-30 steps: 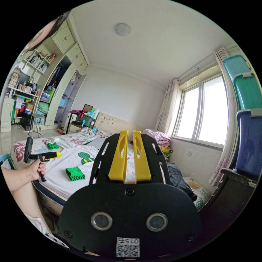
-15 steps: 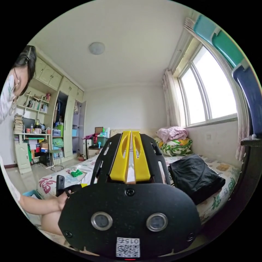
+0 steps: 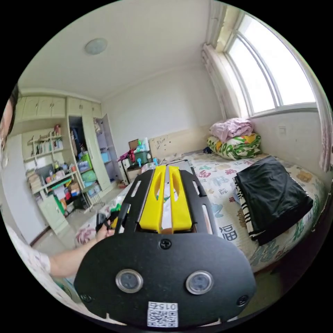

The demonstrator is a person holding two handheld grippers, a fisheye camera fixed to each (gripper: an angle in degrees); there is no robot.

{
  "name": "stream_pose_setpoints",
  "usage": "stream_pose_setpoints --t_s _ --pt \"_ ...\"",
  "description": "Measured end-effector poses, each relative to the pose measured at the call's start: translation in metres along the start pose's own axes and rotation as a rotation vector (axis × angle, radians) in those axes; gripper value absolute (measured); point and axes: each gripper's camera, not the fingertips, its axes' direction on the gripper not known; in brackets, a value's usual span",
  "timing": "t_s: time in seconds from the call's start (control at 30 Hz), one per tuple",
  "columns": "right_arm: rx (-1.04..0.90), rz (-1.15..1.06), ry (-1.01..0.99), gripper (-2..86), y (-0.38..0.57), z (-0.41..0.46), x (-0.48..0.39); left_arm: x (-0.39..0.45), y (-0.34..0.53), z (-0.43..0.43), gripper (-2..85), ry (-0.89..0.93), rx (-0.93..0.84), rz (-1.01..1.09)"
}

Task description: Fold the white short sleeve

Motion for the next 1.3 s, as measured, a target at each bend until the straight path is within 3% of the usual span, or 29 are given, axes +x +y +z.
stream_pose_setpoints --t_s 0.17,0.23,0.43,0.7,0.93,1.1,1.2,1.27,1.3 --pt "0.474 -0.013 -0.269 -0.4 -0.091 -0.105 -0.061 -0.008 0.001 0.014 3.0 0.03 -0.047 0.01" --pt "0.568 -0.013 -0.395 -0.5 -0.109 -0.121 -0.064 -0.006 -0.001 0.028 4.9 0.012 -0.092 0.012" --pt "0.631 0.18 -0.688 -0.6 -0.174 -0.111 0.007 0.01 -0.017 0.052 7.9 -0.116 -0.193 0.007" --pt "0.656 0.248 -0.682 -0.6 -0.263 -0.077 0.077 0.019 -0.047 0.072 8.7 -0.398 -0.229 0.017" --pt "0.575 0.184 -0.723 -0.5 -0.345 0.012 0.134 0.005 -0.092 0.095 9.7 -0.509 -0.282 -0.016" --pt "0.503 0.123 -0.435 -0.4 -0.386 0.147 0.174 -0.013 -0.124 0.121 11.2 -0.762 -0.337 -0.005" --pt "0.161 0.09 -0.294 0.1 -0.41 0.311 0.2 -0.039 -0.136 0.148 11.8 -0.888 -0.456 -0.043" --pt "-0.197 0.09 -0.325 0.9 -0.412 0.453 0.221 -0.051 -0.139 0.162 12.0 -0.939 -0.504 -0.038" --pt "-0.281 0.098 -0.35 1.1 -0.411 0.485 0.226 -0.059 -0.14 0.171 12.2 -0.968 -0.543 -0.036"
